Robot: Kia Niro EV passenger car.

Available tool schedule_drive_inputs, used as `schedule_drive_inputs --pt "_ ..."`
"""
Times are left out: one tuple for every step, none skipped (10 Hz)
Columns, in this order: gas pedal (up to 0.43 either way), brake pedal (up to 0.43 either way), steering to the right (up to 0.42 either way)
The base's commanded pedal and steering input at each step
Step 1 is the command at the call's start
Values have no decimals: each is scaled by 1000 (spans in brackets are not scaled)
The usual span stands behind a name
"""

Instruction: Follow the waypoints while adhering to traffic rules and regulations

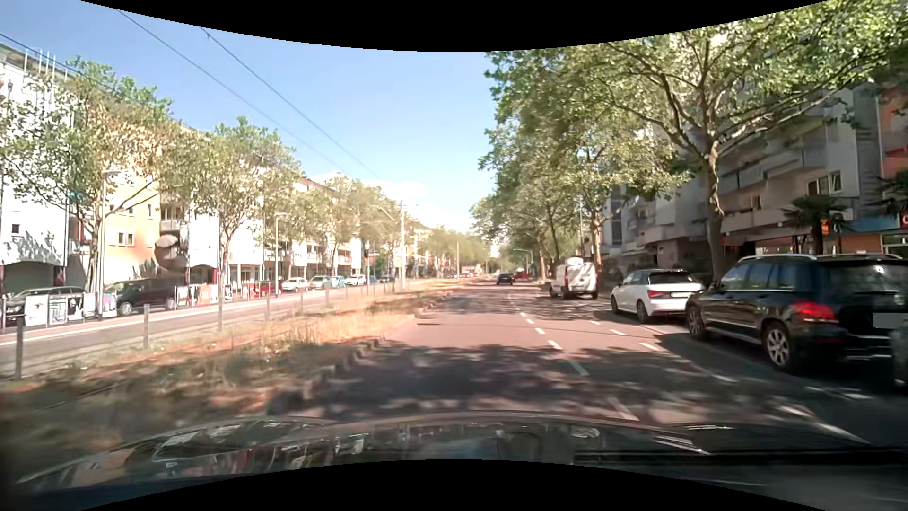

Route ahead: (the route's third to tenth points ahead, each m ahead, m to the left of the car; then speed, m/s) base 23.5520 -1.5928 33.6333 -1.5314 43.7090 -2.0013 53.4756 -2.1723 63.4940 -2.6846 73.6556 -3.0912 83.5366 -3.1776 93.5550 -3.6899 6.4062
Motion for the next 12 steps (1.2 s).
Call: schedule_drive_inputs --pt "150 0 0" --pt "150 0 1" --pt "150 0 0" --pt "150 0 0" --pt "150 0 0" --pt "150 0 0" --pt "150 0 0" --pt "150 0 0" --pt "150 0 0" --pt "150 0 0" --pt "150 0 0" --pt "138 0 0"
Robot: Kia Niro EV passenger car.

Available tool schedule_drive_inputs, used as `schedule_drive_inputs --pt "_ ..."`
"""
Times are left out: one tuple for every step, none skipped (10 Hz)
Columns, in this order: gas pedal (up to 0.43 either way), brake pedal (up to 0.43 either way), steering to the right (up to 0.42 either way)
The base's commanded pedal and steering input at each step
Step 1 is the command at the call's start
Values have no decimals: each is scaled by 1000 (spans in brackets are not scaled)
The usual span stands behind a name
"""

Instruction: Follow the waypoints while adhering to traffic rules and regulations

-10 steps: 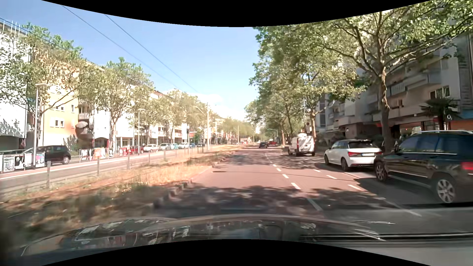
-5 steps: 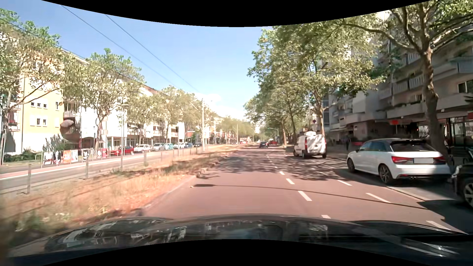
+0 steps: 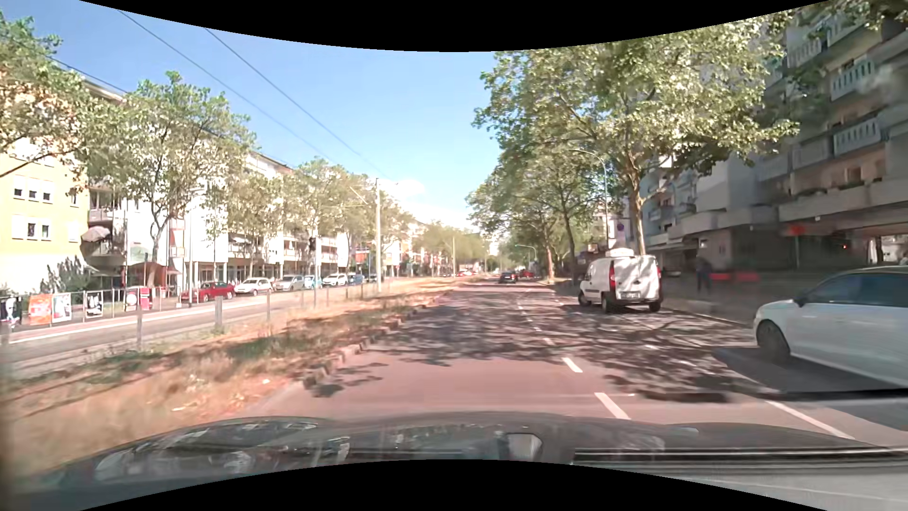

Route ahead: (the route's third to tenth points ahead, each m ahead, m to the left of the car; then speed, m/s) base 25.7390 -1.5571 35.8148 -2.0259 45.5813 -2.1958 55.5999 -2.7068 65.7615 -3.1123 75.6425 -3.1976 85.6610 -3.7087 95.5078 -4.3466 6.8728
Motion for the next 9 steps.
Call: schedule_drive_inputs --pt "138 0 0" --pt "138 0 0" --pt "138 0 0" --pt "138 0 2" --pt "138 0 2" --pt "138 0 2" --pt "138 0 4" --pt "138 0 8" --pt "138 0 9"
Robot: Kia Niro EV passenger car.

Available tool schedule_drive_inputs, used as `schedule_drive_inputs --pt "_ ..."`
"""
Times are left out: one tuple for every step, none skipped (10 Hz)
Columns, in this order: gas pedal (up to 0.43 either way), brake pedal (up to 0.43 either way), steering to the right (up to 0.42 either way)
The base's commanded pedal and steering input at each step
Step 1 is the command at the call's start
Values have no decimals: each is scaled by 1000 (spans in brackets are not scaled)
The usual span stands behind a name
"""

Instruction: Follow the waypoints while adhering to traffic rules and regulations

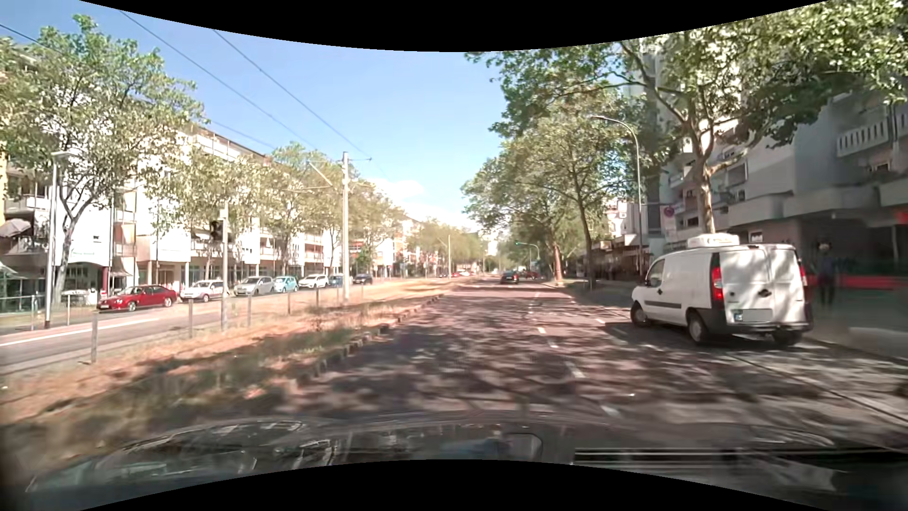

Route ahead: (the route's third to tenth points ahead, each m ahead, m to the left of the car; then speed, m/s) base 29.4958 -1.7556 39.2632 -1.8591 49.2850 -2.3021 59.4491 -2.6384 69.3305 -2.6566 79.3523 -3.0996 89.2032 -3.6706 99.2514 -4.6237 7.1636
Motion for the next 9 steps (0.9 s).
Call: schedule_drive_inputs --pt "138 0 10" --pt "138 0 12" --pt "138 0 15" --pt "138 0 17" --pt "138 0 17" --pt "138 0 17" --pt "138 0 17" --pt "138 0 17" --pt "138 0 17"
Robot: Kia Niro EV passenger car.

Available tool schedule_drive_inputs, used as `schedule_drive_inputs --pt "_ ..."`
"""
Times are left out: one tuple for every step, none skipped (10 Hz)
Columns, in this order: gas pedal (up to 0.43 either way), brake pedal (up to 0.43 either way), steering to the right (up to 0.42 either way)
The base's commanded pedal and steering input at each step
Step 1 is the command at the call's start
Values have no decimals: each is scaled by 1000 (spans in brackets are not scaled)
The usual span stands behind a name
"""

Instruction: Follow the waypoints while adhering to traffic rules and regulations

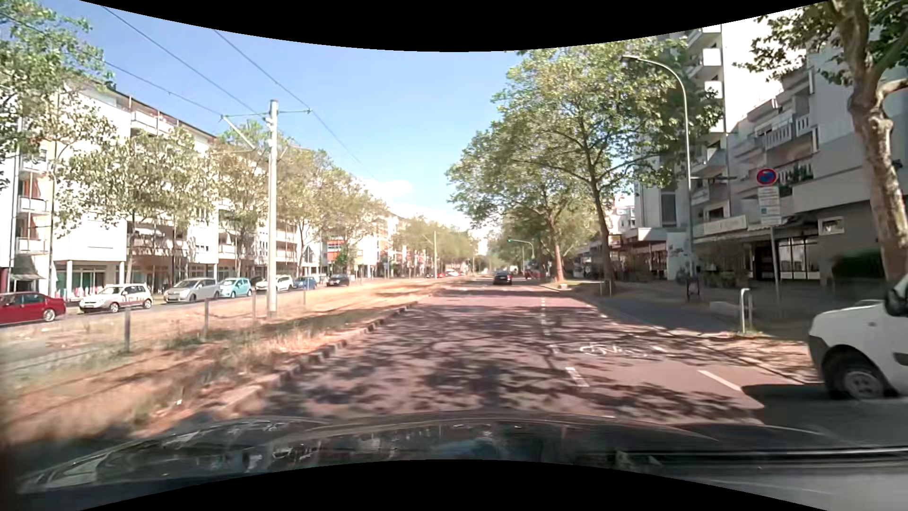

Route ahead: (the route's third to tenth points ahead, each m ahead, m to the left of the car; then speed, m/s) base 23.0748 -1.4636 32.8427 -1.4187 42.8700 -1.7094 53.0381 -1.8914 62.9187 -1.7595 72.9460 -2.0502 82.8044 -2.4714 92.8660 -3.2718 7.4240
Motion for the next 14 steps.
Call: schedule_drive_inputs --pt "138 0 17" --pt "138 0 17" --pt "138 0 17" --pt "138 0 17" --pt "138 0 17" --pt "138 0 17" --pt "138 0 17" --pt "138 0 17" --pt "138 0 17" --pt "130 0 17" --pt "118 0 17" --pt "118 0 17" --pt "118 0 17" --pt "118 0 17"
